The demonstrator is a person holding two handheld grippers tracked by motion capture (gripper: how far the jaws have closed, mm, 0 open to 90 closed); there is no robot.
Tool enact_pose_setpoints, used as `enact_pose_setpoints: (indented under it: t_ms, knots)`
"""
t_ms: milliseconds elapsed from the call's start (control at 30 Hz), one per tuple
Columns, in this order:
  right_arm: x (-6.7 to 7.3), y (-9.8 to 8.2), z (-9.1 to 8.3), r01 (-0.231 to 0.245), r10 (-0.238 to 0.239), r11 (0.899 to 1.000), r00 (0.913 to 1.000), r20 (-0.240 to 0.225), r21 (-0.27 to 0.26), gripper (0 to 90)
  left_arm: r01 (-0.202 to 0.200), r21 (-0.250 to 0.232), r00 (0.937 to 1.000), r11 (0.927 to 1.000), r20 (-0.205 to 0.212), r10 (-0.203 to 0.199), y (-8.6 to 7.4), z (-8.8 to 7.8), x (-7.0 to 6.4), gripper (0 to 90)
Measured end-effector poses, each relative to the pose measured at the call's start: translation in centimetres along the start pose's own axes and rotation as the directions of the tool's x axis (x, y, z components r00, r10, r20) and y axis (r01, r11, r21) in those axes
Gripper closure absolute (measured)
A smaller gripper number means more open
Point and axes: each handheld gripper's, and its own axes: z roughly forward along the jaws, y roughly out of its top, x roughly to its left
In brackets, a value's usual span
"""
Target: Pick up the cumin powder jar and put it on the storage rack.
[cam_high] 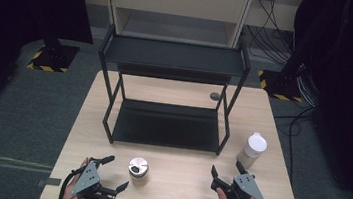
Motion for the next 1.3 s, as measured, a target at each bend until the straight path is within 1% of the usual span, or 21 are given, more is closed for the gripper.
enact_pose_setpoints:
  t_ms: [67, 200, 333, 533, 633, 733, 867, 967, 1200, 1300]
  knots:
    - [0.0, 0.0, 0.0, 0.001, -0.001, 1.000, 1.0000, 0.000, -0.001, 10.6, -0.007, 0.003, 1.0000, 1.0000, 0.003, 0.007, 0.1, 0.0, 0.0, 2.8]
    - [0.0, 0.0, 0.0, 0.006, -0.006, 1.000, 1.0000, -0.001, 0.002, 10.6, -0.004, 0.004, 0.9999, 1.0000, 0.012, 0.004, 0.1, 0.2, 0.1, 3.0]
    - [0.1, 0.1, 0.0, 0.010, -0.010, 1.000, 0.9999, 0.001, 0.004, 10.6, -0.014, 0.004, 0.9995, 0.9999, 0.030, 0.013, 0.3, 0.7, 0.0, 3.1]
    - [0.1, 0.1, 0.0, 0.011, -0.011, 1.000, 0.9999, -0.001, 0.004, 10.6, -0.030, 0.012, 0.9985, 0.9995, 0.046, 0.029, 0.6, 1.3, -0.2, 3.3]
    - [0.1, 0.1, 0.1, 0.011, -0.011, 1.000, 0.9999, -0.002, 0.005, 10.6, -0.025, 0.012, 0.9982, 0.9996, 0.055, 0.024, 0.7, 1.6, -0.2, 3.4]
    - [0.1, 0.1, 0.1, 0.010, -0.010, 1.000, 0.9999, -0.002, 0.005, 10.6, -0.031, 0.016, 0.9975, 0.9994, 0.063, 0.030, 0.9, 2.0, -0.4, 3.5]
    - [0.0, 0.1, 0.1, 0.007, -0.007, 1.000, 1.0000, -0.002, 0.006, 10.6, -0.051, 0.031, 0.9970, 0.9982, 0.060, 0.050, 1.3, 2.4, -1.0, 4.1]
    - [0.0, 0.1, 0.1, 0.009, -0.009, 1.000, 1.0000, -0.002, 0.007, 10.6, -0.044, 0.033, 0.9974, 0.9985, 0.059, 0.042, 1.4, 2.7, -1.1, 4.4]
    - [0.1, 0.2, 0.1, 0.012, -0.012, 1.000, 0.9999, -0.001, 0.008, 10.6, -0.055, 0.055, 0.9964, 0.9970, 0.067, 0.051, 2.0, 3.9, -1.5, 5.0]
    - [0.1, 0.1, 0.1, 0.010, -0.010, 1.000, 0.9999, -0.002, 0.007, 10.6, -0.058, 0.065, 0.9967, 0.9962, 0.061, 0.054, 2.3, 4.4, -1.7, 5.6]
